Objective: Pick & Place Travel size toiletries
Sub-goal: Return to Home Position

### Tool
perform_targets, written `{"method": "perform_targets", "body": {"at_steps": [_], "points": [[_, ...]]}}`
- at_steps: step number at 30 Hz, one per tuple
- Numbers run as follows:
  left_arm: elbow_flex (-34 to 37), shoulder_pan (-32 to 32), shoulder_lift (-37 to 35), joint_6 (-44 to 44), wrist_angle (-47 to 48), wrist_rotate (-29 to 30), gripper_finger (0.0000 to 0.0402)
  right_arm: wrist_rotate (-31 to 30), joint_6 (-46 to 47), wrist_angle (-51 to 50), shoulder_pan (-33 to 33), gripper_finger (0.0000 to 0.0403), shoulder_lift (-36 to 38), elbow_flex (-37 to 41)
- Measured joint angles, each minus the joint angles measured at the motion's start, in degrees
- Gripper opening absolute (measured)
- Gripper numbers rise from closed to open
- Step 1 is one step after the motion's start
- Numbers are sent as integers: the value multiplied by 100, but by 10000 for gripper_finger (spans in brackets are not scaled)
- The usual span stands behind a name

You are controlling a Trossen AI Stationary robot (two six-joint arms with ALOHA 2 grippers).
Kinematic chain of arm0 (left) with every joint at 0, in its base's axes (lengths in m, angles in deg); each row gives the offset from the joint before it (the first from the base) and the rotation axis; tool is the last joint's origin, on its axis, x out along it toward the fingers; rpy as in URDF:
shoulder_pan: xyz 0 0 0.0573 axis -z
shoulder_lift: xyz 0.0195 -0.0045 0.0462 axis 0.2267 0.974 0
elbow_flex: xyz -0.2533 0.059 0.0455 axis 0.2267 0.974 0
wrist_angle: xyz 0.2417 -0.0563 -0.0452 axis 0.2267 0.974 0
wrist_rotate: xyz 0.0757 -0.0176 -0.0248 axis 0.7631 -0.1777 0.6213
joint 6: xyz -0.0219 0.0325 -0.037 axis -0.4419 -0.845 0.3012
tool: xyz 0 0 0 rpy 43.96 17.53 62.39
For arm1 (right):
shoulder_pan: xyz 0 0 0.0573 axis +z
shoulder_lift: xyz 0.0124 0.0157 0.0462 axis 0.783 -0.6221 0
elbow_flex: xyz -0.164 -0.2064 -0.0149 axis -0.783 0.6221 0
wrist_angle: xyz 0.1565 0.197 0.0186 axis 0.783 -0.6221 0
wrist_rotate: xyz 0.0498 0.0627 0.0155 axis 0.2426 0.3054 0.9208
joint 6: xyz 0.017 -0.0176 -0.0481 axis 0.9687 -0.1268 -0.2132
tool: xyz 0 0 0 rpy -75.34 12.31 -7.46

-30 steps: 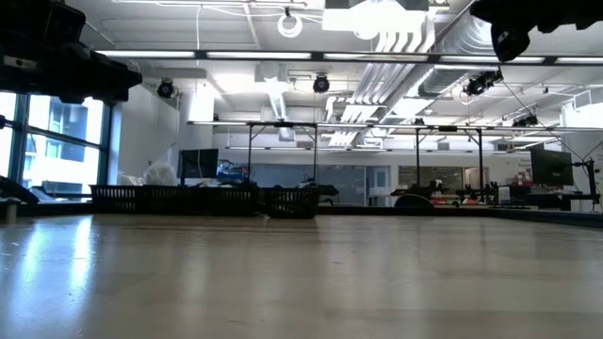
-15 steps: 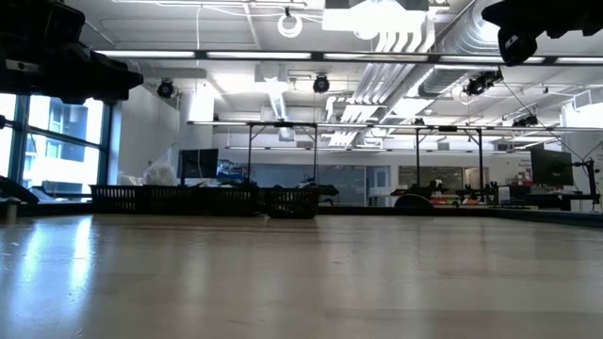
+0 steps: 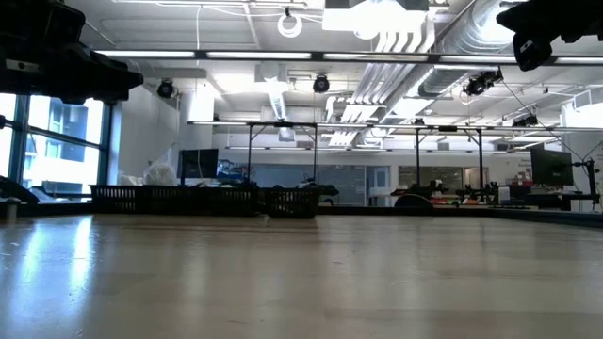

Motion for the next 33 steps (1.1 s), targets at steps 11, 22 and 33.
{"method": "perform_targets", "body": {"at_steps": [11, 22, 33], "points": [[2, 0, 0, 0, 0, 17, 10, -18, -14, -170, 3, 5, 450, -2], [2, 0, 0, 0, -15, 44, 10, -374, 144, -167, 7, 5, 451, -2], [5, 0, 0, 2, -90, 64, 10, -401, 330, 973, 8, 5, 453, 1286]]}}
